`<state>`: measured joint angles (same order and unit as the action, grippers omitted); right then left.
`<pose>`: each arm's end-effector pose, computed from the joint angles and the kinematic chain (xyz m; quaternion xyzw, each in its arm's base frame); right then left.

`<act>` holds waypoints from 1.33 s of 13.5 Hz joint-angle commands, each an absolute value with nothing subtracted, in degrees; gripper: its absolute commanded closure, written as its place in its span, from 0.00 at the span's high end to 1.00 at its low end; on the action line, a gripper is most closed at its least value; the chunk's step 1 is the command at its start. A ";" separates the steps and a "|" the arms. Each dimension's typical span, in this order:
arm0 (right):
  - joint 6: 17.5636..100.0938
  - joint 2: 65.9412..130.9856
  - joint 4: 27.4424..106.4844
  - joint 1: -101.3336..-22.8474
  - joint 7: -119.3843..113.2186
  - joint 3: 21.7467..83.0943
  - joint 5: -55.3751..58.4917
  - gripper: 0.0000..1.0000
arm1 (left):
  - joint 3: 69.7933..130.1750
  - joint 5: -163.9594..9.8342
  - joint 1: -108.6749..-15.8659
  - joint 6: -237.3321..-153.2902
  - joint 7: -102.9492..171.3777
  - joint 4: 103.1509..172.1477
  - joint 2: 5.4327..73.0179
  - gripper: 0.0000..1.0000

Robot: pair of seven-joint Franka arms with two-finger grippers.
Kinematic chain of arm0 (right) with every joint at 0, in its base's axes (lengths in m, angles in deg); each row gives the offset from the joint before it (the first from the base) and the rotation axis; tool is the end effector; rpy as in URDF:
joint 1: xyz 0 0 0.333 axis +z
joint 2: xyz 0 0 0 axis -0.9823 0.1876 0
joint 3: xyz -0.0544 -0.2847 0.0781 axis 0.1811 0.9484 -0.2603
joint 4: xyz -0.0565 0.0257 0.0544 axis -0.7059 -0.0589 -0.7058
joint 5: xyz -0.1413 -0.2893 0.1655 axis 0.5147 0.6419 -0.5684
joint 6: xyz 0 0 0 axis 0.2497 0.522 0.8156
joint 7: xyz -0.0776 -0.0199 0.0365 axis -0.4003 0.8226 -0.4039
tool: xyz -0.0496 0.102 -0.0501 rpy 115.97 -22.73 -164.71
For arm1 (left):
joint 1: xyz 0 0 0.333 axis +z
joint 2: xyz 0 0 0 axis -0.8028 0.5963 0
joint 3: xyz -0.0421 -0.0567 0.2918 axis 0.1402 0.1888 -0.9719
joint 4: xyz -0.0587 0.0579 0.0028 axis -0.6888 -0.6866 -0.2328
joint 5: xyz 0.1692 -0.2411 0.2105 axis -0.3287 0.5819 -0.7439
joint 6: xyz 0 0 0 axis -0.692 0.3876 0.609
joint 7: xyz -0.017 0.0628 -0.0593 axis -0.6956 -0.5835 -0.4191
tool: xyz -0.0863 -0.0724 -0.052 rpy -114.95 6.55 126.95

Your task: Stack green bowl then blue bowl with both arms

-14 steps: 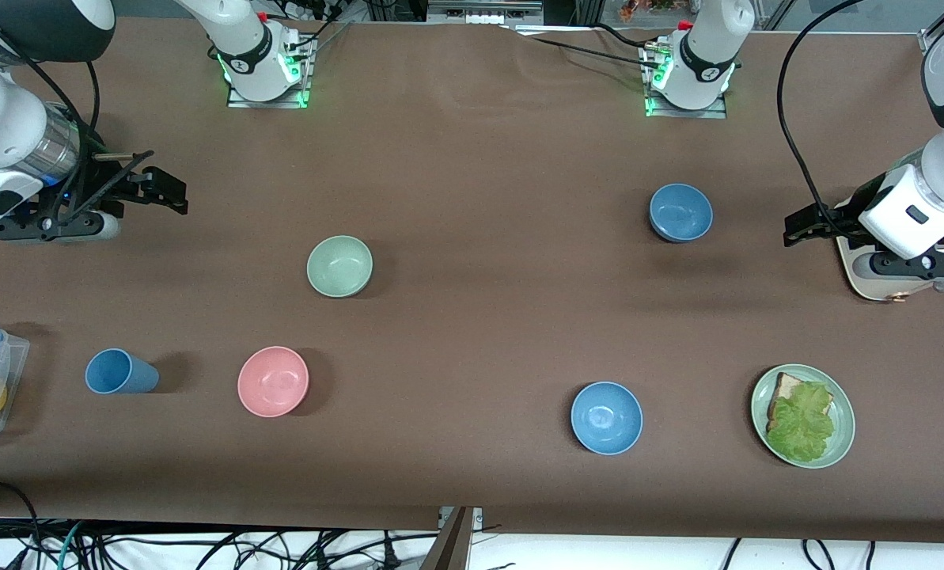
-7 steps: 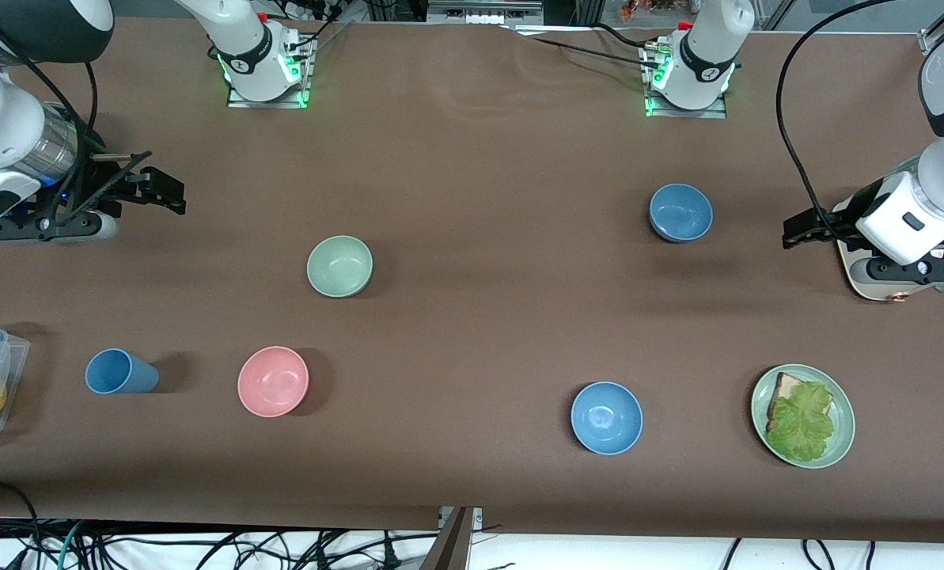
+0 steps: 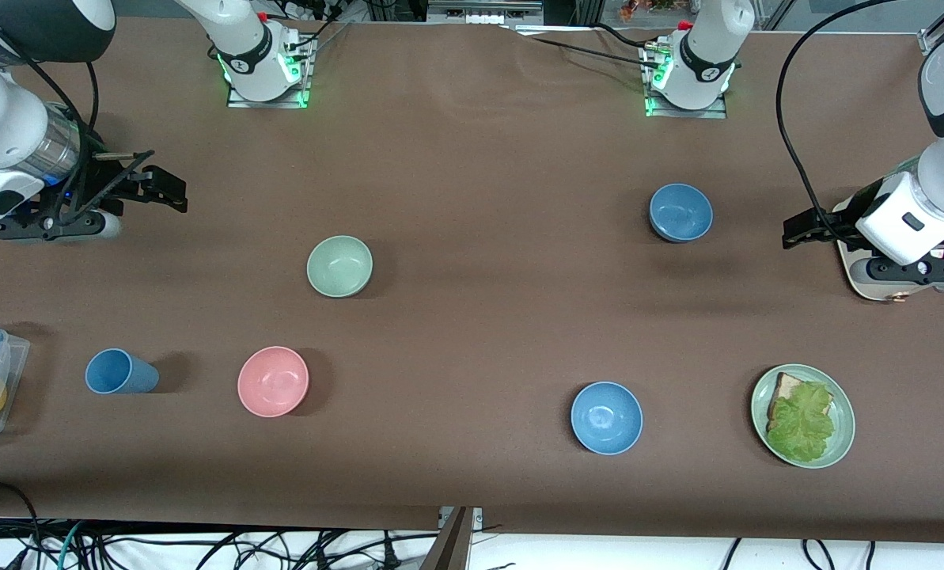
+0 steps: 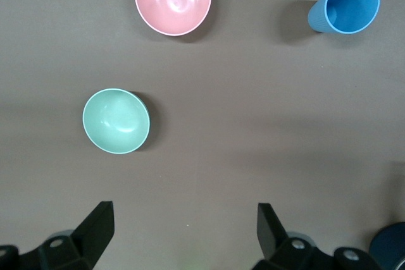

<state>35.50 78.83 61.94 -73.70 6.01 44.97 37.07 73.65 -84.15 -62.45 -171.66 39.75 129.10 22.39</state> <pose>0.5336 0.0726 0.5297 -0.9983 -0.0288 0.0502 0.0086 0.5616 -0.0180 0.5061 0.9984 0.0012 -0.0562 0.0049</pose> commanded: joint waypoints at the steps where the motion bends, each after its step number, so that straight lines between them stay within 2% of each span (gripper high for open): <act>1: 35.05 77.99 61.98 -74.18 5.46 44.42 36.91 1.00 | 73.75 -83.95 -62.19 -170.17 39.79 127.06 23.18 1.00; 5: 35.75 78.07 62.95 -74.00 6.17 44.25 36.82 1.00 | 73.75 -83.95 -62.36 -170.17 39.79 127.06 23.18 1.00; 9: 42.77 78.42 69.26 -72.16 6.34 44.16 36.65 1.00 | 73.75 -83.95 -62.27 -170.17 39.79 126.97 23.18 1.00; 12: 52.60 78.51 78.48 -71.81 6.78 43.02 34.20 1.00 | 73.75 -83.95 -62.62 -170.17 39.79 126.97 23.18 1.00; 15: 63.49 78.95 87.18 -71.81 12.66 39.25 33.83 1.00 | 73.75 -83.95 -62.27 -170.17 39.79 126.97 23.18 1.00; 18: 79.82 81.93 96.58 -71.81 16.97 35.56 33.83 1.00 | 73.75 -83.86 -62.19 -170.17 39.87 126.97 23.18 1.00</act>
<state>71.24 81.28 90.61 -71.54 14.55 37.41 34.44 73.70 -84.15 -62.49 -171.65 39.75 128.99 22.39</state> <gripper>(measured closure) 0.000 0.000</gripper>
